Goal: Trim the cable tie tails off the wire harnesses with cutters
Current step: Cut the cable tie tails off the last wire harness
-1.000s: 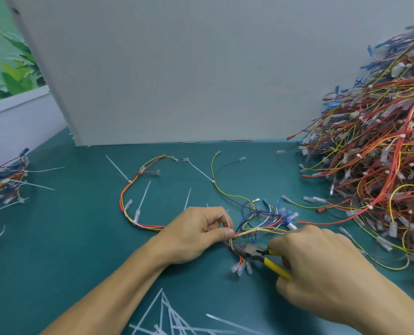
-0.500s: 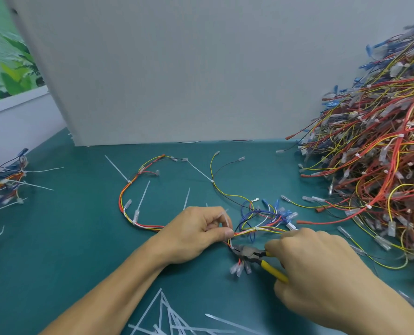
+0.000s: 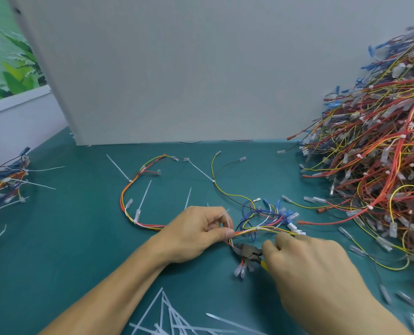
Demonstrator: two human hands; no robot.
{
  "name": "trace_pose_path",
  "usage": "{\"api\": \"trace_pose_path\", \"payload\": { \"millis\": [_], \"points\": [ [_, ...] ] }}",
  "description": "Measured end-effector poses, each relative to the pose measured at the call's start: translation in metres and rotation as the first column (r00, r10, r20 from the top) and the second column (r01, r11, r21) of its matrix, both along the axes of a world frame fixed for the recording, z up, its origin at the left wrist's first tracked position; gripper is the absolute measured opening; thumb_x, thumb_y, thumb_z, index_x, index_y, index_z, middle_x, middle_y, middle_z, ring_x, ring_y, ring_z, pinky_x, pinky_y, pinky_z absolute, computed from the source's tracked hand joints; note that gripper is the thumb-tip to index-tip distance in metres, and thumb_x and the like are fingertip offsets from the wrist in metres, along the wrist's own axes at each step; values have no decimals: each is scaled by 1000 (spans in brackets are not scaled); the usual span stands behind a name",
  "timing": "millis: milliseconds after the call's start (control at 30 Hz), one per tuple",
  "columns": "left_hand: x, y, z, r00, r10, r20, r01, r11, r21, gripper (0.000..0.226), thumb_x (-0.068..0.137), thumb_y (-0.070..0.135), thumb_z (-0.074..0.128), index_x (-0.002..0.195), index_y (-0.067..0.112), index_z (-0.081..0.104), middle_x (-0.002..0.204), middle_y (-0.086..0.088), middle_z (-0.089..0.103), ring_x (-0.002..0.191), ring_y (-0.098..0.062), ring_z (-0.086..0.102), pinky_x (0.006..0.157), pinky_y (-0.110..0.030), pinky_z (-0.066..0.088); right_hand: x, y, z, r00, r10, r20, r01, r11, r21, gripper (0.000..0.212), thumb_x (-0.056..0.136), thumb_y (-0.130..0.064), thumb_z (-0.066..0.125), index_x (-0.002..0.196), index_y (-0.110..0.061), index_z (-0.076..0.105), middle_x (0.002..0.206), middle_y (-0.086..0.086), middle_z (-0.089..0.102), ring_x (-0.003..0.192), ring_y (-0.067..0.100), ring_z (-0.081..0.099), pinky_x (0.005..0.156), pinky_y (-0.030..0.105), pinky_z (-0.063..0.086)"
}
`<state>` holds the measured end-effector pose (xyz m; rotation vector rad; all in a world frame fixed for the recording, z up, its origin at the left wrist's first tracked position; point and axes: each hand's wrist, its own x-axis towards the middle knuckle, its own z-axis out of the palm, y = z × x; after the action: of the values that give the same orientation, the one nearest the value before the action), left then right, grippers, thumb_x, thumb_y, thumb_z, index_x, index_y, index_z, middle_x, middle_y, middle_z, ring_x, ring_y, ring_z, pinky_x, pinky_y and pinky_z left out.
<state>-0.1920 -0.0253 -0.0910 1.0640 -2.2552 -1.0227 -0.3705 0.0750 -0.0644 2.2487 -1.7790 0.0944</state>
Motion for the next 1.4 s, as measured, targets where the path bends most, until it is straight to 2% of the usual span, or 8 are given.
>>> {"api": "trace_pose_path", "payload": {
  "millis": [100,233,433,500,533,600,1200,1400],
  "points": [
    [0,0,0,1000,-3,-3,3,1000,1,13,90,21,65,77,20,61,47,10,30,49,-7,27,50,-14,26,2,1,3,1000,15,-15,-15,1000,0,57,16,-4,79,48,-23,35,39,6,44,28,26,44,45,20,5],
    [0,0,0,1000,-4,-13,4,1000,11,13,90,21,66,78,18,62,48,10,30,50,-8,26,51,-15,26,2,3,-3,999,17,-51,-19,999,-32,25,25,1,68,42,-10,51,40,6,43,29,27,43,44,25,16],
    [0,0,0,1000,-1,-14,1,1000,15,13,90,21,65,78,19,62,50,10,32,50,-7,27,51,-16,26,-1,3,0,999,35,16,-36,997,64,69,17,-8,83,59,-20,29,42,4,32,30,25,48,54,19,-6],
    [0,0,0,1000,-2,-12,2,1000,10,13,90,22,65,78,20,62,50,10,33,50,-7,27,51,-16,26,-1,3,7,999,31,-37,-24,984,175,54,48,-18,83,71,-20,35,59,1,23,55,26,63,50,22,-2],
    [0,0,0,1000,-2,-10,2,1000,6,13,90,22,65,78,21,62,48,10,32,50,-7,27,51,-16,27,-2,-1,4,1000,2,-18,1,984,177,37,72,-20,70,82,-23,35,66,2,20,77,28,66,47,25,3],
    [0,0,0,1000,-3,-7,3,1000,2,13,90,22,65,78,21,62,47,10,31,50,-7,27,51,-16,26,-6,-4,1,994,-47,-94,72,956,283,16,90,-17,45,92,-25,31,73,4,23,99,31,58,47,29,12],
    [0,1,-1,1000,6,-7,-7,1000,-7,14,90,22,65,77,23,61,45,10,32,49,-8,28,51,-15,26,-5,-6,1,994,-85,-70,105,931,349,17,89,-22,48,92,-26,32,80,2,30,109,29,57,49,27,13],
    [0,1,-2,1000,5,-9,-5,1000,-20,13,90,23,65,77,24,61,45,10,32,49,-8,28,50,-14,26,-6,-7,3,993,-80,-90,108,921,375,16,89,-23,49,92,-28,34,116,0,55,108,28,56,49,26,13]
  ]
}}
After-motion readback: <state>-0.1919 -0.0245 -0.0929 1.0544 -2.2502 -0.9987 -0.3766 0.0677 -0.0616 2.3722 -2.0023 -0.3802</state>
